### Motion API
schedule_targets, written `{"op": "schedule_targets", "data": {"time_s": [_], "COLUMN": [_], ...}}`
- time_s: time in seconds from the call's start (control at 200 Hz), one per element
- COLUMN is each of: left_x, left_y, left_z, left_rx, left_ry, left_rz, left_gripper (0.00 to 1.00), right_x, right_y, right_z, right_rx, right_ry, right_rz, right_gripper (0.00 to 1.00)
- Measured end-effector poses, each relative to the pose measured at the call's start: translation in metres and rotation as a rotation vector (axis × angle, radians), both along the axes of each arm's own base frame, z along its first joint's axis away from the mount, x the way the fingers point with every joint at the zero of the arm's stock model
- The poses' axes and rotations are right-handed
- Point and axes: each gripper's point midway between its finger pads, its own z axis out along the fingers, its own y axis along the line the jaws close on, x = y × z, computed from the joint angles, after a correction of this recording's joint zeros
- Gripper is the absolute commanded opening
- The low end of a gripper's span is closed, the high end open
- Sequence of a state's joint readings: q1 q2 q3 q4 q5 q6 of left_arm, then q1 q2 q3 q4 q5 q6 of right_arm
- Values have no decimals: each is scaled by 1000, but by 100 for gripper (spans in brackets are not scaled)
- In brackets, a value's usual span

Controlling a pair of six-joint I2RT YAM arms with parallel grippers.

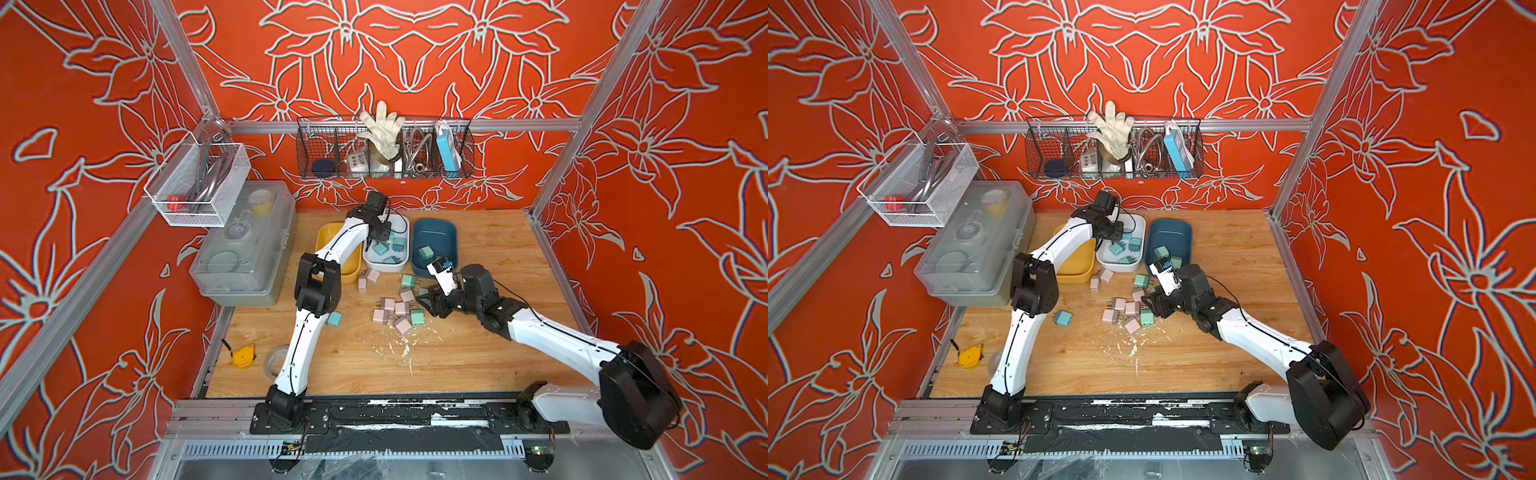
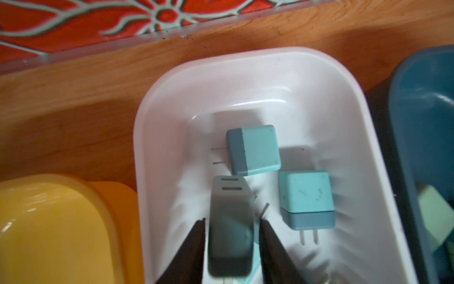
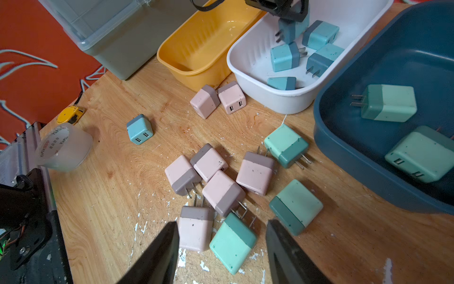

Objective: Place the plugs by color into the storage box
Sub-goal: Place the plug in the storage box.

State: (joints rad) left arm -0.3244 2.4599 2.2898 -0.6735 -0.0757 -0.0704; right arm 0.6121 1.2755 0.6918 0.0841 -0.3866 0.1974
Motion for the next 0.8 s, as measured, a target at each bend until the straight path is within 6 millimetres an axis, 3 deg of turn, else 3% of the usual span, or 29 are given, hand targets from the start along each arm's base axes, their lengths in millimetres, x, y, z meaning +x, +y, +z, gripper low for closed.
{"op": "schedule_targets", "data": {"time_s": [0.145,0.455,0.801], "left_x": [1,-9,-15], "left_y": [8,15,16], "left_z": [0,-15,3], "left_rx": [38,68,59], "left_ry": [-6,29,9], "left_rz": [24,34,36], "left_gripper": [53,54,54], "right_x": [0,1,1], "right_y": [0,0,0], "right_z": [-2,-4,-4], "right_rx": [-2,-6,-6], "right_ry": [3,8,8], "right_rz": [0,0,0], "right_gripper": [62,61,62]}}
